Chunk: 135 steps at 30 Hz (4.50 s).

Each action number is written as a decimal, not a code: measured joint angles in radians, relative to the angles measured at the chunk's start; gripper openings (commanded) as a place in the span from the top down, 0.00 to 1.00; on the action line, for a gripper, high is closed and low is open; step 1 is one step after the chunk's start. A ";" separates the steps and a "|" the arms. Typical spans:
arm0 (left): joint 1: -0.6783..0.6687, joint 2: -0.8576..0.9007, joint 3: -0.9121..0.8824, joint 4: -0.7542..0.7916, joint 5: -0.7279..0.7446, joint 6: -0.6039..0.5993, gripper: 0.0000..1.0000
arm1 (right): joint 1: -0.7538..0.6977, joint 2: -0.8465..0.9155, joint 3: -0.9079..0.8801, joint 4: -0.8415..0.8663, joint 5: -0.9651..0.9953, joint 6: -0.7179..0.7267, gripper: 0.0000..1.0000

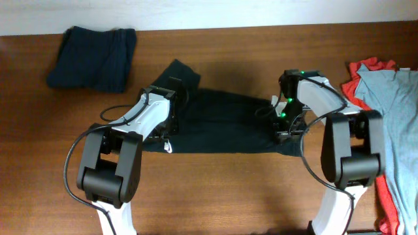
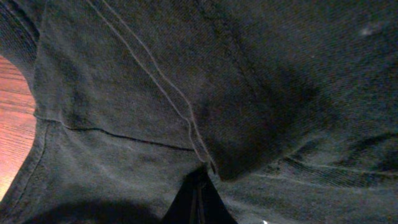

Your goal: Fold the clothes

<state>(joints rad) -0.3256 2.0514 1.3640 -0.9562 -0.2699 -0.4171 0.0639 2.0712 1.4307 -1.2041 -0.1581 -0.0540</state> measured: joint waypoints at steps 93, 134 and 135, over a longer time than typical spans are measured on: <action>0.002 0.000 0.000 -0.002 -0.004 0.000 0.92 | -0.233 -0.015 -0.049 0.074 -0.092 0.137 0.89; 0.002 0.000 -0.001 0.002 -0.008 0.000 0.91 | -0.036 -0.042 0.154 -0.001 -0.311 -0.221 0.92; 0.002 0.000 -0.001 0.002 -0.008 0.000 0.91 | -0.008 -0.042 0.129 0.024 -0.306 -0.231 0.92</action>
<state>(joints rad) -0.3237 2.0514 1.3628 -0.9546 -0.2775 -0.4171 0.0559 2.0296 1.5600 -1.1805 -0.4644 -0.2852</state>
